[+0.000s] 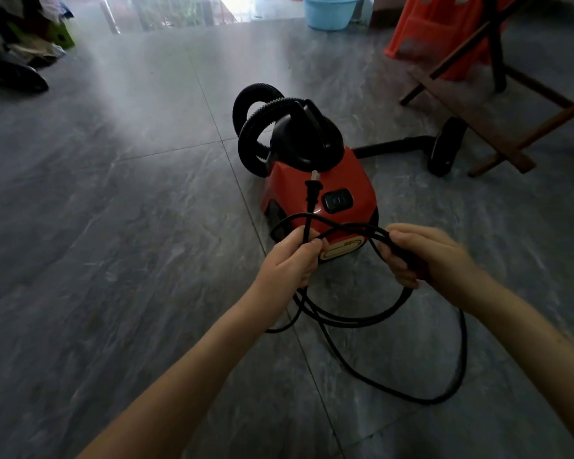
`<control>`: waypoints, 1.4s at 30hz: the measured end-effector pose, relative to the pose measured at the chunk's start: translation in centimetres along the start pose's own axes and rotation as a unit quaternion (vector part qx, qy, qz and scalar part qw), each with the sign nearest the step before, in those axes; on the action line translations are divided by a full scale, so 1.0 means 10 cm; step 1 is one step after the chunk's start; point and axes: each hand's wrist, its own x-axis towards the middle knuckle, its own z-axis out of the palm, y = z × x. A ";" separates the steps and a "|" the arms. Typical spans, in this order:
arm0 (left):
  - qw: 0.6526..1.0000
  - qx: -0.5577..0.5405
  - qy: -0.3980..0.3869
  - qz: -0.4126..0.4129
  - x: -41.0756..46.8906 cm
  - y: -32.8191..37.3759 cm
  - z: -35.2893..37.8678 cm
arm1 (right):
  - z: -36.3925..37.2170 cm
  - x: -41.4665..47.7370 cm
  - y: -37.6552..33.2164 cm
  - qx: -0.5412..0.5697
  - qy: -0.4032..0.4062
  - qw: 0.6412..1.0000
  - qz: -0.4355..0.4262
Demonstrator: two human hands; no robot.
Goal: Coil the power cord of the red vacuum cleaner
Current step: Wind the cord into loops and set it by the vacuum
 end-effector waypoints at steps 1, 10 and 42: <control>1.000 0.028 0.000 0.005 0.00 0.00 0.01 | 0.00 0.01 0.01 0.004 -0.004 1.000 0.001; 0.995 0.099 -0.009 0.010 0.02 0.02 0.05 | 0.12 0.09 -0.06 -0.022 0.009 0.999 0.047; 0.933 0.289 0.131 0.168 0.11 -0.14 -0.05 | 0.26 0.03 0.14 -0.003 0.123 0.992 0.010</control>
